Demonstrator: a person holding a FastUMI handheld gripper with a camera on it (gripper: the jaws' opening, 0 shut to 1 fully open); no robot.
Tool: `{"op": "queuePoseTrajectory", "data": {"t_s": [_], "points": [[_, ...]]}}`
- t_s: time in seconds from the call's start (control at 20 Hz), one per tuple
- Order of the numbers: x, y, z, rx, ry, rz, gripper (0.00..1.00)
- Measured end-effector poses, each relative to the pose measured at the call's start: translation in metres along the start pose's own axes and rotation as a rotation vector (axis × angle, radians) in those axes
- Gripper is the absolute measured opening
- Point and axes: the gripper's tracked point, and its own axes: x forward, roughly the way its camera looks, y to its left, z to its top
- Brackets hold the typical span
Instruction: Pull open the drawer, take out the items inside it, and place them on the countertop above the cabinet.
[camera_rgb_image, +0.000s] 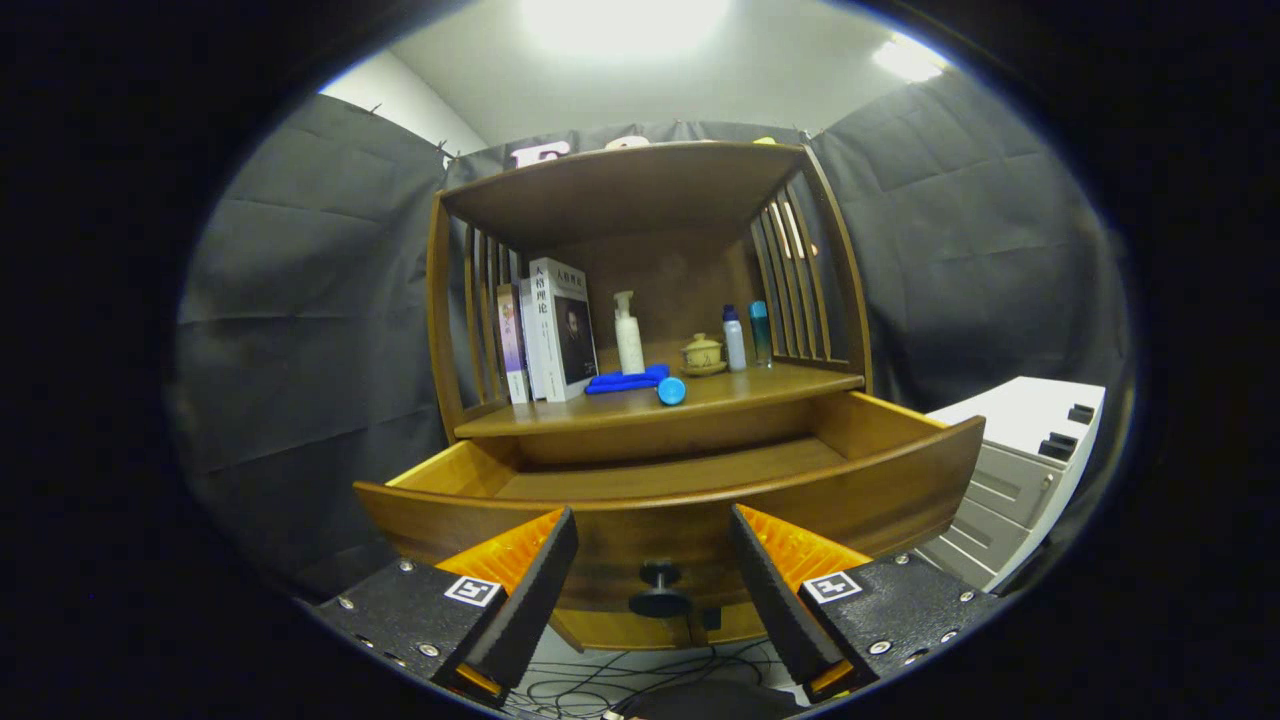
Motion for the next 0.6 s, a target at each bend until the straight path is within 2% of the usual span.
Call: {"op": "queuePoseTrajectory", "data": {"t_s": [0.3, 0.6], "points": [[0.016, 0.001, -0.044, -0.067, 0.084, 0.006, 0.95], [0.033, -0.004, -0.045, -0.091, 0.065, -0.008, 0.94]]}}
